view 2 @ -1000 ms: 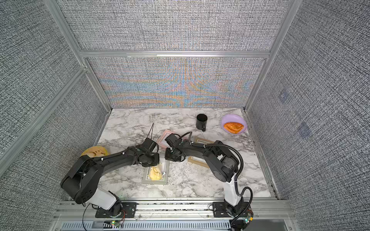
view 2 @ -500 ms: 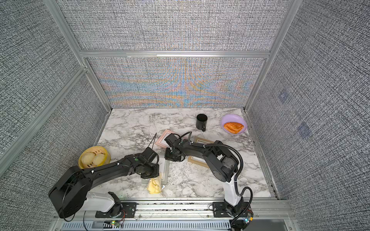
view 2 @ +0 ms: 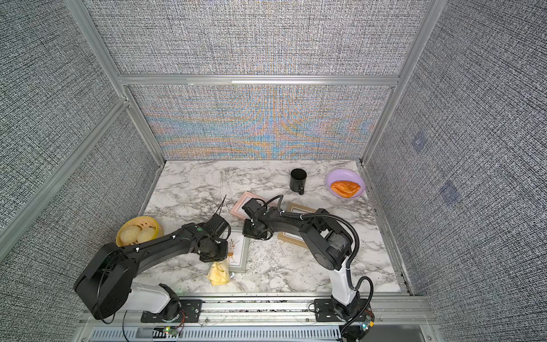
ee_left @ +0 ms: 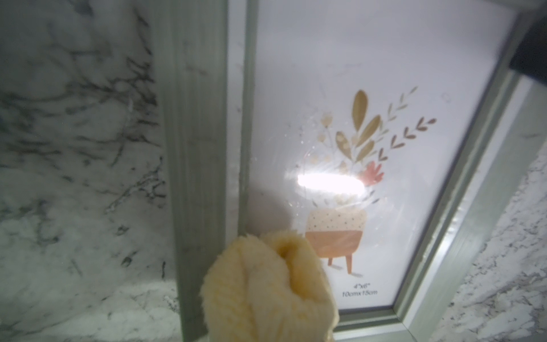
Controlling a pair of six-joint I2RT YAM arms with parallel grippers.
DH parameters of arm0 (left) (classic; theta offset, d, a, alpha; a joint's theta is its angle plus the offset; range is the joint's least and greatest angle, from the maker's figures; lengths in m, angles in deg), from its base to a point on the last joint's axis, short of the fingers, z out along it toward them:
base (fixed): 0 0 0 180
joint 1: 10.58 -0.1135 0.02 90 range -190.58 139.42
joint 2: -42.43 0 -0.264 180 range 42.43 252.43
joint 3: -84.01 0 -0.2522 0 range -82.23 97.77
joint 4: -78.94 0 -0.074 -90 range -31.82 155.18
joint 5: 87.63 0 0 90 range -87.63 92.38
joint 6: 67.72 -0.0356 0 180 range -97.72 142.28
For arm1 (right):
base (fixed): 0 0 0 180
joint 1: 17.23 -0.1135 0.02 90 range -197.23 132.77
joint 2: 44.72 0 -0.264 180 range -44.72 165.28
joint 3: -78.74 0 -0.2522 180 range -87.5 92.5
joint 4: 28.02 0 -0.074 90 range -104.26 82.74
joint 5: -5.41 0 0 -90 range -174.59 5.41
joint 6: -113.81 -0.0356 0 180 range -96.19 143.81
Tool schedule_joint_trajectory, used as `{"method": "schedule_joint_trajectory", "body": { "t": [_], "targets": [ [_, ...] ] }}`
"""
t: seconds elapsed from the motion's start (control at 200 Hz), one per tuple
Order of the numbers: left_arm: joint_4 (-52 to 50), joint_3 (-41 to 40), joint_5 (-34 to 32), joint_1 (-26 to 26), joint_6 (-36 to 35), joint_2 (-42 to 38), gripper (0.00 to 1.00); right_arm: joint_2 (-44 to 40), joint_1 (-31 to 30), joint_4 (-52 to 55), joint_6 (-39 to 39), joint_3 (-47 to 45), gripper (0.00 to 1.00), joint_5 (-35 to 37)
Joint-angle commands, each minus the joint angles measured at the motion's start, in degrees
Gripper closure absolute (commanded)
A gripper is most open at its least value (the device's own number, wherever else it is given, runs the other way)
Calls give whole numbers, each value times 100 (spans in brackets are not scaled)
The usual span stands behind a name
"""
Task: Wipe the picture frame with a cloth
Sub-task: Wipe the dirt from the picture frame.
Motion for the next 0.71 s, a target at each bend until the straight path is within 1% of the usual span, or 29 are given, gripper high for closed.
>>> {"method": "schedule_joint_trajectory", "body": {
  "t": [0.0, 0.17, 0.31, 0.39, 0.43, 0.515, 0.586, 0.651, 0.671, 0.701],
  "targets": [
    [893, 107, 103, 77, 5, 141, 100, 216, -84, 982, 74, -134, 81, 314],
    [1433, 365, 1, 149, -206, 343, 100, 310, -109, 983, 39, -25, 81, 314],
    [1760, 395, -48, 167, -255, 565, 100, 343, -133, 1010, 25, 50, 81, 308],
    [1816, 373, -115, 167, -307, 686, 100, 355, -129, 1033, 22, 59, 81, 310],
    [1664, 397, -243, 167, -377, 701, 100, 352, -132, 1054, 26, 64, 81, 321],
    [1162, 408, -780, 105, -566, 512, 100, 318, -130, 1080, 13, 42, 81, 341],
    [815, 291, -1132, -111, -723, 187, 100, 303, -132, 1091, 18, 16, 81, 361],
    [697, 123, -1286, -399, -834, -127, 100, 289, -128, 1092, 13, 7, 81, 374],
    [662, 87, -1346, -480, -774, -216, 100, 287, -128, 1090, 20, 4, 81, 376],
    [778, 42, -1223, -564, -772, -308, 100, 291, -129, 1089, 14, 2, 81, 376]
  ]
}}
